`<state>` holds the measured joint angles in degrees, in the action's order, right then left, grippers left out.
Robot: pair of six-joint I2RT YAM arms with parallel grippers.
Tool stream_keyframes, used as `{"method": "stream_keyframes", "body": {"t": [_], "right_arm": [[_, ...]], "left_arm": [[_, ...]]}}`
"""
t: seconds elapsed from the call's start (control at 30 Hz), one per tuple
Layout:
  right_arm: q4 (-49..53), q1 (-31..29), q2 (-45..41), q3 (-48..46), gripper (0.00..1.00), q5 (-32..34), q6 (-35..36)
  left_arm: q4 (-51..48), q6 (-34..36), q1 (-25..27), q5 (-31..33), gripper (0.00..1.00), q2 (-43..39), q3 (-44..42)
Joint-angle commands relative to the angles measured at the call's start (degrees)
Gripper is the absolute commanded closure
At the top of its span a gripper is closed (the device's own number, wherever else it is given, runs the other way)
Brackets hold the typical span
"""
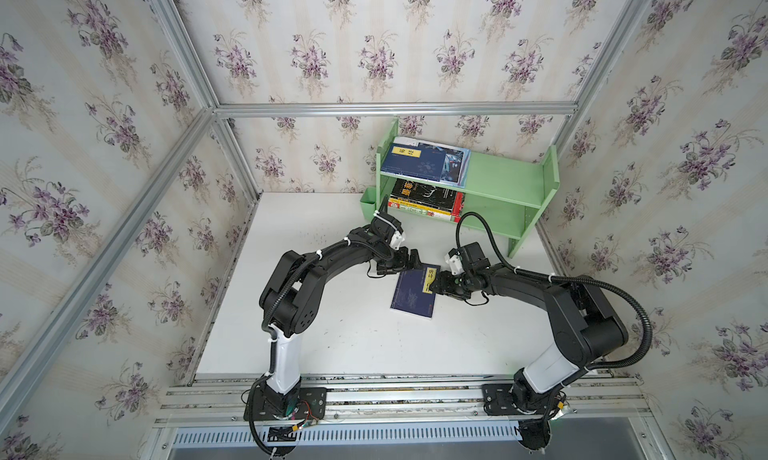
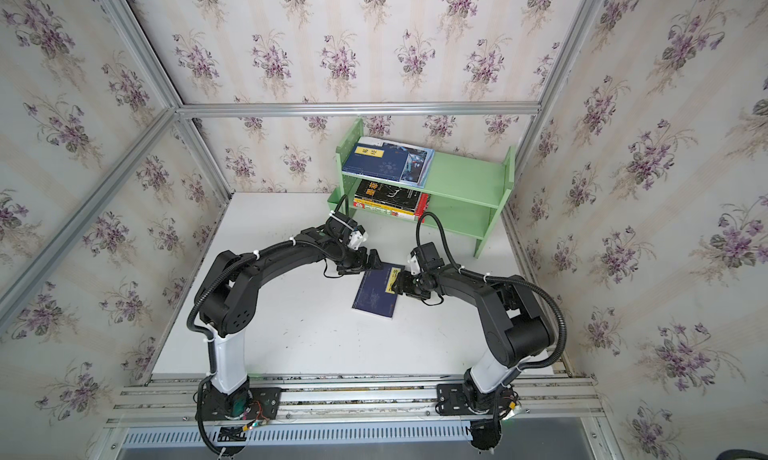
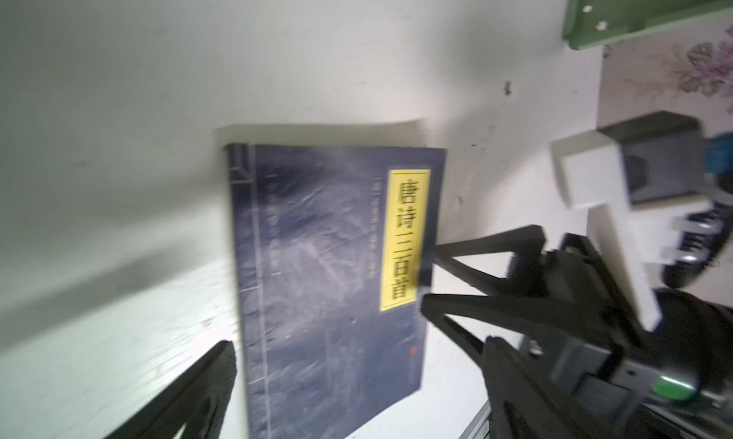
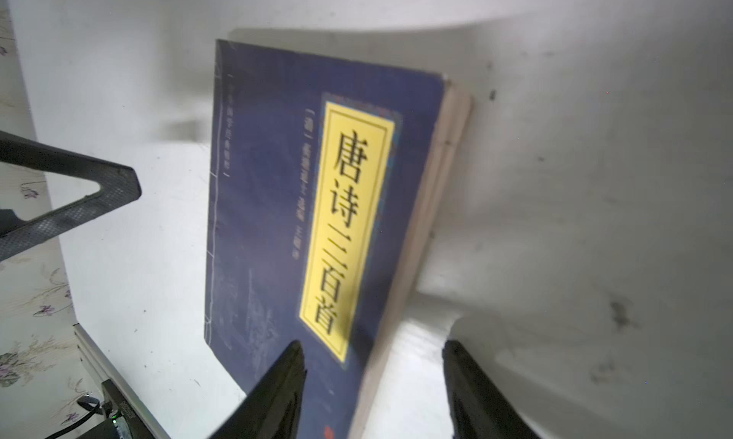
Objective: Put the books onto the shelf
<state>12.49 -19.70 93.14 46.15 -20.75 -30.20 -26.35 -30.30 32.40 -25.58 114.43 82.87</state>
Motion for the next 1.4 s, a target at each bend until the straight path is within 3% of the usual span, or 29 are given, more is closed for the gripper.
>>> {"method": "stream_keyframes", "body": {"t": [0.0,0.23,0.63,0.83,1.0,1.17,1.37], "right_arm": [[8.16,-0.07,-0.18,0.91,0.43,4.5,-1.27],[6.3,-1.16,2.15,1.21,0.49,4.53,-1.97],[4.75,-6.13,12.39,5.76,0.62,2.39,-1.88],[2.12,-6.22,13.99,5.58,0.63,2.22,-3.3],[-0.44,-6.22,14.62,5.37,0.62,1.36,-4.86],[-0.19,-6.22,14.37,6.48,0.61,1.09,-5.07],[0.28,-6.39,12.31,8.93,0.59,0.45,-4.64]], "left_arm": [[2.0,-3.0,-0.73,-0.09,0.01,-0.21,-1.48],[2.09,-4.13,-1.89,-2.48,0.03,2.35,-2.01],[3.92,0.81,-1.99,-15.87,0.1,6.46,1.34],[18.14,-5.0,-3.5,-24.44,0.16,0.7,-2.78],[28.12,-10.5,-5.86,-27.72,0.19,-3.83,-7.78],[28.63,-14.26,-9.19,-25.58,0.2,-4.35,-11.74],[26.68,-19.09,-15.55,-12.51,0.19,-11.55,-24.53]]}}
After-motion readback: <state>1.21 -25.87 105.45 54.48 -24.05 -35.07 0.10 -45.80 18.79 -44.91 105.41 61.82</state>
